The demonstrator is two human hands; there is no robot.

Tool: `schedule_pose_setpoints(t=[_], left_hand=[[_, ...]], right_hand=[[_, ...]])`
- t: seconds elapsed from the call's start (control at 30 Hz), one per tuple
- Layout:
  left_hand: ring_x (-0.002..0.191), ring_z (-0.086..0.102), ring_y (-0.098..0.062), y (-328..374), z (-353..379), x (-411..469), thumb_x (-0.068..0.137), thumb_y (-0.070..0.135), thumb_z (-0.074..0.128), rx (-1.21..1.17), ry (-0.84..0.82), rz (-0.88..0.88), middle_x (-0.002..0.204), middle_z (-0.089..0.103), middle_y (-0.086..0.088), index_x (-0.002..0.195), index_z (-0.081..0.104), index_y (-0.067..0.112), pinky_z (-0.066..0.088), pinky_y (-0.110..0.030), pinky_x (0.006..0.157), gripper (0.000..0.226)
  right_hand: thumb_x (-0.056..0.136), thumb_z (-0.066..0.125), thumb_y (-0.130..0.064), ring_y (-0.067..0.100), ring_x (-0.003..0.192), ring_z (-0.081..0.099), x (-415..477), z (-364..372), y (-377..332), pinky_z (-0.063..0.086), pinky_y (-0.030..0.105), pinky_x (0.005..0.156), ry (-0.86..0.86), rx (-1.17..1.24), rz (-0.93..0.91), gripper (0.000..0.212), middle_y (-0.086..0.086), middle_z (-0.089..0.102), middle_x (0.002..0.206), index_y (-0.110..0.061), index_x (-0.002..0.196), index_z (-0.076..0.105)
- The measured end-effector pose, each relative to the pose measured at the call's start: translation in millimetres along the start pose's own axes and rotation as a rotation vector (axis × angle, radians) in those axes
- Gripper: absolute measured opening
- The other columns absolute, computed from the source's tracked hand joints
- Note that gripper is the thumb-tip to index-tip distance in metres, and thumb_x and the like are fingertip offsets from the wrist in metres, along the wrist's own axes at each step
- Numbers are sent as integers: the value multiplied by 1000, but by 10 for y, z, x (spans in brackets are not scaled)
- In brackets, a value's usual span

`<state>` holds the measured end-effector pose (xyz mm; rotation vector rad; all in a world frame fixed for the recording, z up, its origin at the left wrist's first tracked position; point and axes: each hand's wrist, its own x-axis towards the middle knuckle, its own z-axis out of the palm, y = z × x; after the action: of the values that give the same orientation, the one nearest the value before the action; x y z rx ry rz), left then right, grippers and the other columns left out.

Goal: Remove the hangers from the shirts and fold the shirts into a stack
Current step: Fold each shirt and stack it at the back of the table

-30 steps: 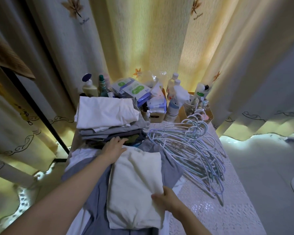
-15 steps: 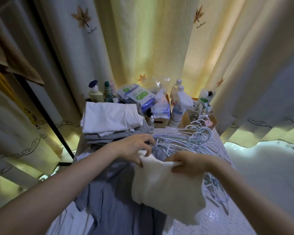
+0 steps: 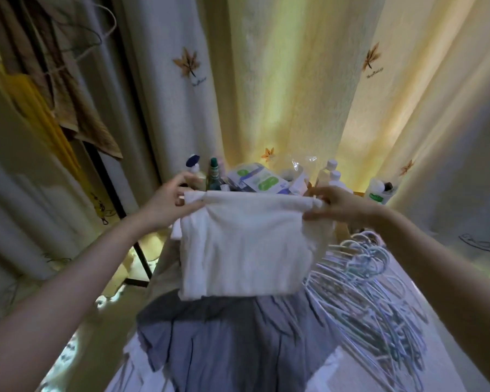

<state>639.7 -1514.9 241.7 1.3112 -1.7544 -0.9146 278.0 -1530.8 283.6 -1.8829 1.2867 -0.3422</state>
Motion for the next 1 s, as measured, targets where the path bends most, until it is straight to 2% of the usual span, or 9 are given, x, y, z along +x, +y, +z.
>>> schedule_pose_setpoints(t=[0.1,0.17,0.27,0.33,0.4,0.53,0.7,0.87,1.0], left_hand=[[83,63,-8,-87,-288,469,84,21,70,-78,293,-142,100,64,-2,119,48,23,51,-24,73,42],[85,60,-10,-270,-336,721,89,31,63,-208,503,-276,112,62,-10,126,46,11,49,-23,73,45],[106,59,-25,-638,-181,770,93,51,47,-475,559,-563,125,56,-14,129,45,1,50,-34,86,61],[109,54,-23,-883,14,576,89,53,53,-264,327,-661,121,51,-9,124,45,3,48,-34,86,62],[121,46,-23,-1065,166,396,87,39,65,-24,141,-634,129,44,-3,134,37,8,40,-33,95,63],[127,42,-22,-1128,174,356,82,7,70,106,258,-389,138,46,-7,133,41,9,33,-25,93,58],[112,53,-21,-976,127,482,83,4,65,97,498,-209,119,57,-1,123,56,16,38,-5,77,43],[128,40,-31,-1190,257,300,91,25,61,296,168,-420,137,39,-15,139,44,24,33,-35,104,51],[111,53,-36,-1366,350,-131,98,26,46,-41,634,-508,121,54,-22,121,48,1,42,-40,87,34]], right_hand=[[82,72,-24,-2,67,66,567,-42,-95,55,15,60,316,306,-30,24,0,65,89,-18,103,61],[83,71,-27,10,73,66,1012,95,-94,57,29,69,483,546,76,36,10,67,97,-9,111,59],[90,59,-40,25,98,61,1417,492,150,52,34,75,404,777,315,62,15,58,122,-2,136,40],[88,60,-46,30,110,55,1444,844,396,51,40,78,254,727,431,71,11,47,136,-10,142,30],[85,69,-32,30,112,56,1442,1097,599,51,44,84,227,721,430,68,12,48,138,-13,140,33],[83,69,-10,31,120,51,1587,1166,630,44,41,100,403,472,334,66,14,51,134,-10,141,38],[83,66,-10,28,116,54,1817,928,372,45,37,98,620,382,234,59,11,56,128,-20,138,44],[88,66,-20,34,119,51,1545,1089,681,42,41,100,351,190,381,57,18,53,131,-2,136,42],[95,53,-27,30,96,60,1025,1380,1012,43,35,76,616,321,376,29,18,64,106,0,106,57]])
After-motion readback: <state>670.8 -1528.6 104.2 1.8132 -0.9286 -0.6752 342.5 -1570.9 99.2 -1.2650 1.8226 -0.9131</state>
